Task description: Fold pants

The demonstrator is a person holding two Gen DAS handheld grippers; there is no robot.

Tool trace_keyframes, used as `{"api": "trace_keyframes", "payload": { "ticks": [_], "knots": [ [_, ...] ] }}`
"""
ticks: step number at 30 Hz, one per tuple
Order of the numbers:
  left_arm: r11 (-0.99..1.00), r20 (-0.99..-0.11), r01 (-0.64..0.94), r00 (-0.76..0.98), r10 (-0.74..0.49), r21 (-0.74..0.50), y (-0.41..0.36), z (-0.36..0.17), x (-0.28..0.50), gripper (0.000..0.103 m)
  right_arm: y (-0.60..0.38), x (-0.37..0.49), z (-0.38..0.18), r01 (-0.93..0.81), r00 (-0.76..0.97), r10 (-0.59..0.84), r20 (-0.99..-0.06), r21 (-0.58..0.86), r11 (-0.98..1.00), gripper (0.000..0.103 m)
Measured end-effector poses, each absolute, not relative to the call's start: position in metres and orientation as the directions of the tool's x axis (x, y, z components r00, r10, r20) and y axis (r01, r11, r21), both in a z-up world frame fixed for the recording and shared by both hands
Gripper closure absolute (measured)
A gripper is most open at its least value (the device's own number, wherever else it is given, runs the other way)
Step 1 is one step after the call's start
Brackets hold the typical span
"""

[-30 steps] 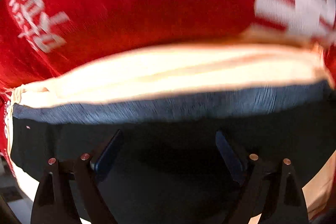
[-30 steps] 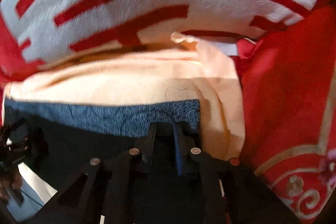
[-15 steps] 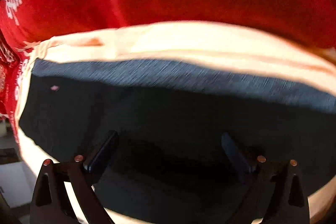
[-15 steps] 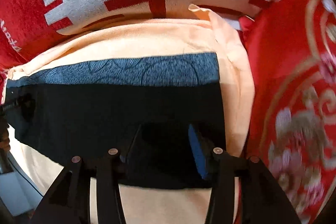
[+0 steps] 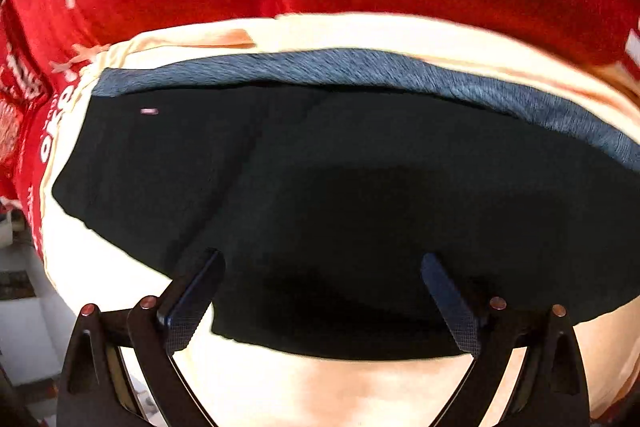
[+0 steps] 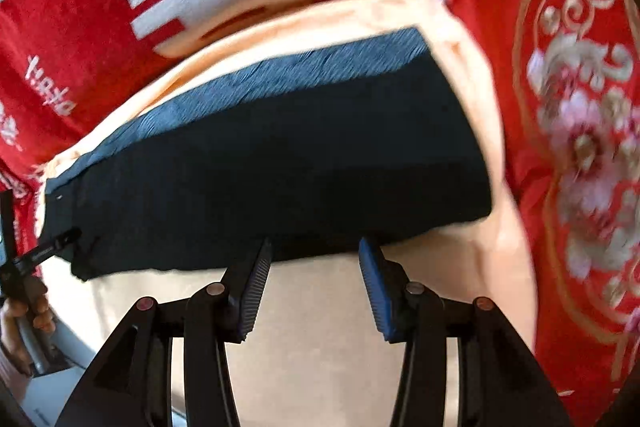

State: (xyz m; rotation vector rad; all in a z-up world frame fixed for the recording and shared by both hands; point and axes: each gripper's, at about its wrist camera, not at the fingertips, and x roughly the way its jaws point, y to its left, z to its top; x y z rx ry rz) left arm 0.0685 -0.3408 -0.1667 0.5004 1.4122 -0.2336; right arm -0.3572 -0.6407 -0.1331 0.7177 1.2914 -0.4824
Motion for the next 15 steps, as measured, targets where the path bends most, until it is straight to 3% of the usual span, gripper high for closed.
{"api": "trace_keyframes", "payload": {
  "ticks": [9,15],
  "knots": [
    [0.873,-0.977,0.450,0.171,0.124,0.190,-0.327,-0.174,0.053,0.003,-0.645,-0.375,-0.143,0.681,0.154,0.043,-0.987,0.138,0.719,0.057],
    [0.876,-0.979,0.449,0.169,0.112,0.178,-0.320,-0.151,0.039,0.003,-0.604,-0.382,-0.130,0.680,0.231,0.181,-0.956,0.291,0.673,0.055]
  ]
}}
